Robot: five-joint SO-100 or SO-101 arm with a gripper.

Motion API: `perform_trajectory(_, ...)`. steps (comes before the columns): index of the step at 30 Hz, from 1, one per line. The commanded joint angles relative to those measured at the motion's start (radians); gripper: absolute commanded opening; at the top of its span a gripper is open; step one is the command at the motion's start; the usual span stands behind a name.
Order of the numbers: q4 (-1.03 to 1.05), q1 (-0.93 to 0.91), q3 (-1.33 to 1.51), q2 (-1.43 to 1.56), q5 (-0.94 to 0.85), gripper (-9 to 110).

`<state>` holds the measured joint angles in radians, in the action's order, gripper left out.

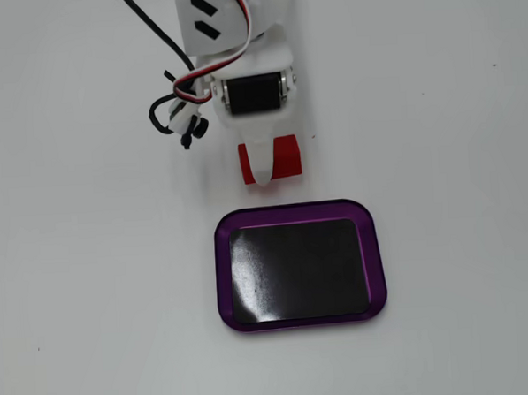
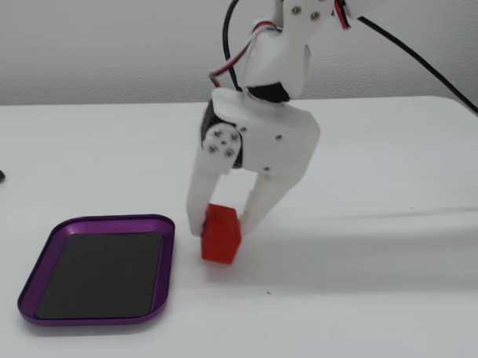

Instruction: Pick up the cube and place it in the box.

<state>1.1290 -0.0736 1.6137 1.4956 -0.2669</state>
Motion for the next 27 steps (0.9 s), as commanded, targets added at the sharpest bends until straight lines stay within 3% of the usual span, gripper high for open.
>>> perform_trajectory(1, -0.009, 0.011, -0.089, 0.109, 0.003, 0)
perform_trajectory(8, -0.204, 0.006, -0.107, 0.218, -0.005, 0)
perform_trajectory(16, -0.393, 0.009, -0.124, -0.020, 0.005, 0)
perform_trajectory(27, -0.419, 0.009, -0.176, -0.222, 0.006, 0)
